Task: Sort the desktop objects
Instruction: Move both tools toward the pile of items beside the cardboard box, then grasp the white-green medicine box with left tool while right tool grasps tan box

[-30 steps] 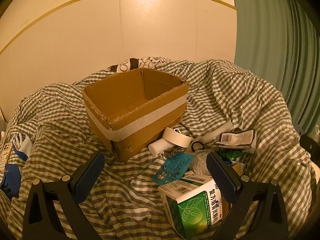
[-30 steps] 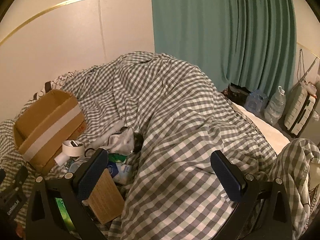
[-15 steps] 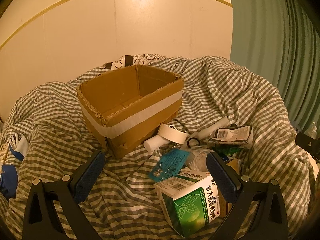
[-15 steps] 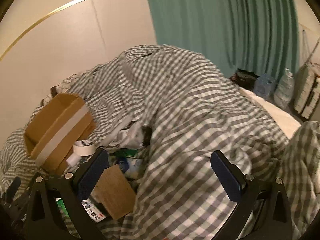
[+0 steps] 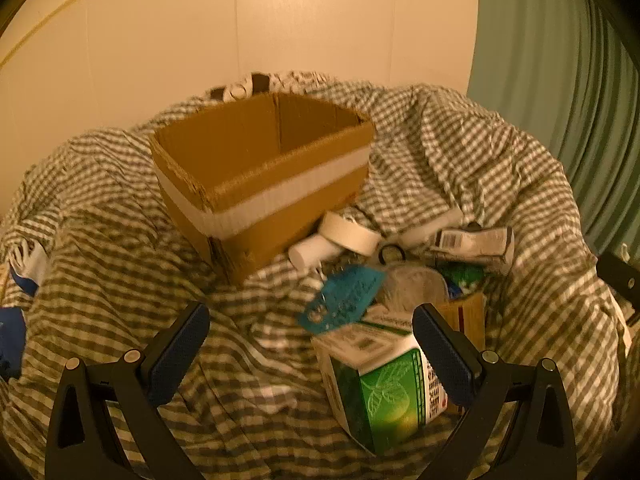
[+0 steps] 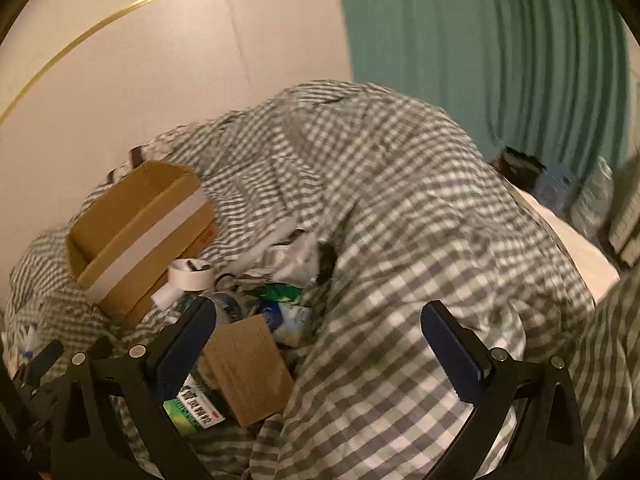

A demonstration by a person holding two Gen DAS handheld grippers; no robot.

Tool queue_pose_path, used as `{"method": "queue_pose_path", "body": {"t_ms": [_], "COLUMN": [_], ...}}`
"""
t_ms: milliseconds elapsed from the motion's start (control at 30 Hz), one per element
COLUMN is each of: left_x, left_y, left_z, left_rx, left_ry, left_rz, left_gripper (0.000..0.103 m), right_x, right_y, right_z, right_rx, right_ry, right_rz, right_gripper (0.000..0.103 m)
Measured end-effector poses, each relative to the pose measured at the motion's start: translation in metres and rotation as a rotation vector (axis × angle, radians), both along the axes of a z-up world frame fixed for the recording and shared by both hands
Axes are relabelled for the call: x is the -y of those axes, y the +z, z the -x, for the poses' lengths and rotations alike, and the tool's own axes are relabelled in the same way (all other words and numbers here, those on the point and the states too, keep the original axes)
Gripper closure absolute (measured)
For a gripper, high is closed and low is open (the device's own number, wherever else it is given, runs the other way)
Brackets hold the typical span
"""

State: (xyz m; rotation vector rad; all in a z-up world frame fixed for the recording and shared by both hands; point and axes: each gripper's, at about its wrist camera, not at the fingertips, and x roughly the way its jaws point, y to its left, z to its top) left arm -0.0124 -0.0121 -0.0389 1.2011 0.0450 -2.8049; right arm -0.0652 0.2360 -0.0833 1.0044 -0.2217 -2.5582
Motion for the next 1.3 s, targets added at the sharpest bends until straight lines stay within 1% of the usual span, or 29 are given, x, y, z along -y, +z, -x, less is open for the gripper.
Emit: {"method": "queue_pose_path", "body": {"t_ms": [133,200,233,267,367,433,567,600,633,667,800,867,967,1000,1033,1067,1100,1133,1233,1300], "left_x": [-0.003,-0.009,-0.012,-0.014,-0.021,-0.027,-0.039,-0.040,-0.039,-0.038,-0.031,-0.022,-0.005,-0.001,0.004,0.007,0.010,0.012,0.016,0.018], "left_y": [-0.016,-0.028,-0.033,-0.039,-0.046,-0.047,-0.056,-0.060,-0.064,-0.069,-0.083,-0.088,-0.084,-0.082,-0.080,-0.076,-0.073,-0.070,-0.061,-0.056], "left_z": [0.004,0.008,0.009,0.012,0.015,0.017,0.030,0.033,0.037,0.041,0.047,0.045,0.037,0.033,0.031,0.027,0.024,0.022,0.018,0.018], "left_rx": [0.090,0.138,0.158,0.179,0.217,0.226,0.261,0.276,0.295,0.318,0.364,0.373,0.356,0.351,0.347,0.336,0.322,0.316,0.288,0.259], "left_ry": [-0.055,-0.099,-0.097,-0.064,-0.072,-0.084,-0.083,-0.071,0.010,0.061,0.101,0.109,0.145,0.161,0.243,0.275,0.295,0.373,0.397,0.424], "left_rz": [-0.058,-0.087,-0.091,-0.095,-0.144,-0.155,-0.117,-0.109,-0.099,-0.096,-0.125,-0.177,-0.238,-0.246,-0.246,-0.247,-0.244,-0.233,-0.211,-0.189], "left_gripper": [0.000,0.000,0.000,0.000,0.000,0.000,0.000,0.000,0.000,0.000,0.000,0.002,0.004,0.005,0.005,0.005,0.005,0.006,0.006,0.006], "right_x": [0.009,0.013,0.014,0.015,0.016,0.016,0.015,0.016,0.016,0.017,0.026,0.032,0.046,0.050,0.057,0.061,0.067,0.072,0.087,0.096], "right_y": [0.002,0.003,0.002,-0.001,-0.013,-0.021,-0.027,-0.027,-0.028,-0.029,-0.035,-0.038,-0.045,-0.048,-0.054,-0.058,-0.062,-0.065,-0.071,-0.075], "right_z": [0.006,0.009,0.011,0.013,0.019,0.023,0.026,0.026,0.026,0.027,0.030,0.032,0.038,0.040,0.043,0.046,0.050,0.053,0.059,0.060], "right_rx": [0.002,0.000,0.007,0.017,0.061,0.087,0.111,0.112,0.114,0.117,0.157,0.173,0.213,0.247,0.274,0.323,0.345,0.365,0.397,0.408], "right_ry": [0.115,0.170,0.190,0.203,0.211,0.209,0.214,0.215,0.216,0.220,0.261,0.286,0.369,0.439,0.466,0.548,0.557,0.575,0.625,0.648], "right_rz": [-0.008,-0.016,-0.022,-0.026,-0.033,-0.032,-0.023,-0.024,-0.024,-0.027,-0.027,-0.027,-0.020,-0.025,-0.024,-0.046,-0.054,-0.057,-0.048,-0.064], "right_gripper": [0.000,0.000,0.000,0.000,0.000,0.000,0.000,0.000,0.000,0.000,0.000,0.000,0.000,0.000,0.000,0.000,0.000,0.000,0.000,0.000]}}
